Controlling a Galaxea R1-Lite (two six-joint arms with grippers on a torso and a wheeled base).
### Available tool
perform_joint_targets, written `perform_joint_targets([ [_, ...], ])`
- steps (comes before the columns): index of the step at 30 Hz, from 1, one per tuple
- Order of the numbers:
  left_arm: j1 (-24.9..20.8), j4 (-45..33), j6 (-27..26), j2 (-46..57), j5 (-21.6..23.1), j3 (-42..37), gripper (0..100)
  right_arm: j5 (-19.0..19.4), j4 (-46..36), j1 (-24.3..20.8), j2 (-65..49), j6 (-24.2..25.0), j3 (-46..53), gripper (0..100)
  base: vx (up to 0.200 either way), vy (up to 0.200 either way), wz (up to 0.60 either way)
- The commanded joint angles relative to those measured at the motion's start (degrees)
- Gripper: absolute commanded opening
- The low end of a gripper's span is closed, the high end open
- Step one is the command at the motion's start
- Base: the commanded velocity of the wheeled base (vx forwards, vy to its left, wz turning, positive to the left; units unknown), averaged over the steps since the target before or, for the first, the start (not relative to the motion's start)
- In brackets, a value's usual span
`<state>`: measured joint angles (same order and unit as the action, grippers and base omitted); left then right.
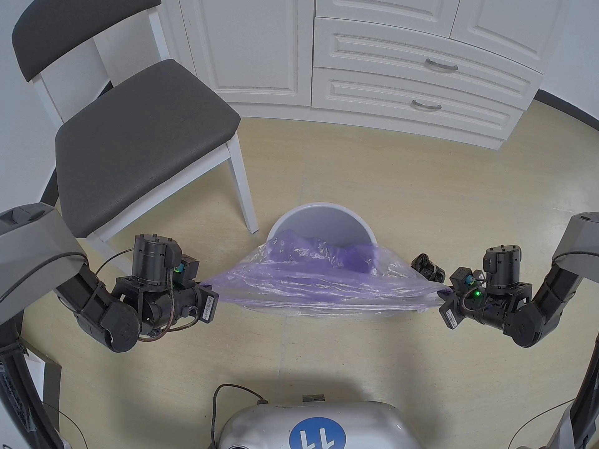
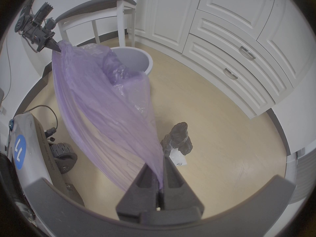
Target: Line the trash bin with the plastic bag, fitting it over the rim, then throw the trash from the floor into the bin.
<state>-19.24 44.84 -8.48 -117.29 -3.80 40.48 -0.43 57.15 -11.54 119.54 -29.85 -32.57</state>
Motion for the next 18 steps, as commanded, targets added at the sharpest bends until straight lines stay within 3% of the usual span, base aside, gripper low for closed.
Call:
perform_joint_targets([
  [1, -0.19, 0.43, -0.39, -0.14, 0.11, -0.76, 0, -0.01, -0.02, -0.32, 0.87, -0.56, 0.41, 0, 0.0, 0.0, 0.0],
  [8, -1.15, 4.29, 0.05, -4.62, -0.33, 0.91, 0, -0.1, 0.77, -0.67, 4.74, -0.38, -1.44, 0, 0.0, 0.0, 0.0],
  [13, -2.65, 14.49, 1.45, -8.93, -0.59, 1.18, 0, -0.01, 1.03, 0.03, 5.97, 0.24, -3.46, 0, 0.0, 0.0, 0.0],
  [18, -4.32, 18.27, 4.44, -10.16, -4.11, 3.11, 0, -0.1, 1.12, 0.47, 4.82, 3.31, -4.6, 0, 0.0, 0.0, 0.0],
])
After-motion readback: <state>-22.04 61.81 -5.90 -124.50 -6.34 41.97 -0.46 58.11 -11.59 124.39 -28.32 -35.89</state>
